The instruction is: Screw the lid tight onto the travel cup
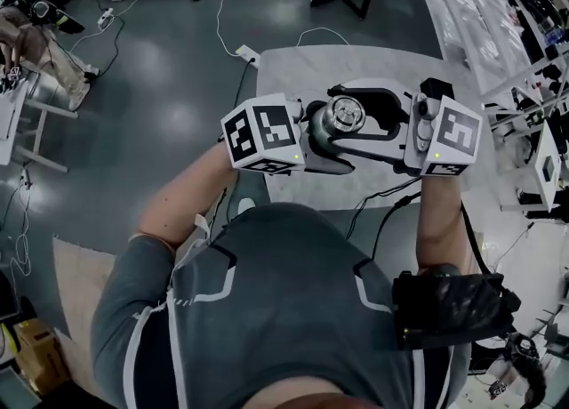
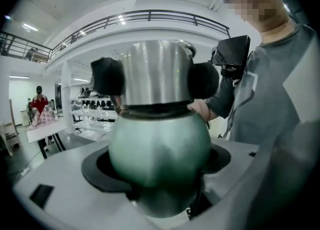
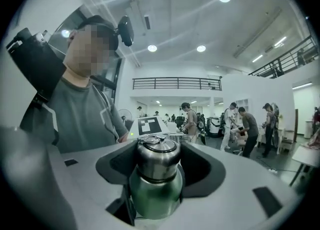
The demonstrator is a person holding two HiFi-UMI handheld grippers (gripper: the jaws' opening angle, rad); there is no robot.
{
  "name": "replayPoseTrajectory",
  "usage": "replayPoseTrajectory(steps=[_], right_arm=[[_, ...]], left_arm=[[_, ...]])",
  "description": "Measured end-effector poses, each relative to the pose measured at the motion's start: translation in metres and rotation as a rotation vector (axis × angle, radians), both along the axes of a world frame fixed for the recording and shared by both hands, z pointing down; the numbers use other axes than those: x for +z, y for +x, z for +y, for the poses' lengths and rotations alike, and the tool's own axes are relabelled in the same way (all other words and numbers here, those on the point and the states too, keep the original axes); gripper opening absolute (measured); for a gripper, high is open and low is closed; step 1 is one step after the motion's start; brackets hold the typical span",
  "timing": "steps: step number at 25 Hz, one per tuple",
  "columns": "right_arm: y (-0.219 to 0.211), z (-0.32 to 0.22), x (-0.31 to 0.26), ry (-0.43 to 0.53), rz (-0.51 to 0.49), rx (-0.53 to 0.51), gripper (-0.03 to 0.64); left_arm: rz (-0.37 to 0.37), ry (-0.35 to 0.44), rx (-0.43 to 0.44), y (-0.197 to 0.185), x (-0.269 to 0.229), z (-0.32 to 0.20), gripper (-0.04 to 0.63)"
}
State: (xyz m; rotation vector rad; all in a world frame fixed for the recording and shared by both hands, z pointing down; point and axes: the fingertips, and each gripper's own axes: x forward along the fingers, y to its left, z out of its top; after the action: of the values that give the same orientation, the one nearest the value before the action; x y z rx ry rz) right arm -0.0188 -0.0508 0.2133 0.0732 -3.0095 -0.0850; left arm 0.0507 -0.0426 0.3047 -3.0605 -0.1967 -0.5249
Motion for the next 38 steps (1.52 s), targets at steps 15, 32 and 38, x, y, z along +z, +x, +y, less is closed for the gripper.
replayPoseTrajectory(steps=[15, 32, 38], right_arm=[[0.001, -0.018, 0.021, -0.016, 0.017, 0.209, 0.311], [-0.014, -0.016, 0.009, -0.009, -0.017, 0.158, 0.278], [0.001, -0.055, 0.037, -0.092, -0.006, 0.507, 0.278]], left_arm=[[-0.026, -0.010, -0.095, -0.007, 0.014, -0.024, 0.400], [-0.063, 0.039, -0.122, -0.014, 0.007, -0.019, 0.400], [-0.112, 0.038, -0.284, -0.007, 0.035, -0.056, 0.400]])
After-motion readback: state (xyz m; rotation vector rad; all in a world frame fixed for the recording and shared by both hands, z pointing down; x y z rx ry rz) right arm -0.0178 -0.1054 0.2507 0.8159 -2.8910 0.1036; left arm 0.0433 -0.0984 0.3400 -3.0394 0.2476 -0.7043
